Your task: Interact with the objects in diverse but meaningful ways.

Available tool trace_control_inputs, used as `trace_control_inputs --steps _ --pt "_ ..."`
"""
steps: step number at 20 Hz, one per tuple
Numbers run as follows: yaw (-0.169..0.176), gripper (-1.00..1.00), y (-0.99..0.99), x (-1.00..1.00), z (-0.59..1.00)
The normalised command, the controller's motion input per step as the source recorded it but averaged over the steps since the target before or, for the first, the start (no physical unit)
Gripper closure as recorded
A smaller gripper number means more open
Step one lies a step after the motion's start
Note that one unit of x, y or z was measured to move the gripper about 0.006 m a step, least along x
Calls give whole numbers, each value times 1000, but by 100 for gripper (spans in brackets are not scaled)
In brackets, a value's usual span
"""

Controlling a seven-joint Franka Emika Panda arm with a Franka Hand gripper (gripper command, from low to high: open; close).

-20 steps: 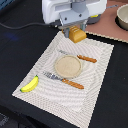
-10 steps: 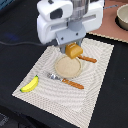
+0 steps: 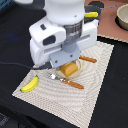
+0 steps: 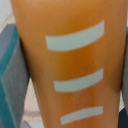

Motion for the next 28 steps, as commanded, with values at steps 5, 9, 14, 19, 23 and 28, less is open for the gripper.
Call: trace_control_inputs --steps 5,9,14,19,23,28 --pt "9 100 -707 105 -229" --pt "10 100 -629 89 -287" --pt "24 100 -487 83 -285" --pt "47 100 -308 166 -154" --pt "56 100 -141 262 -31" --pt "58 -100 -56 232 0"
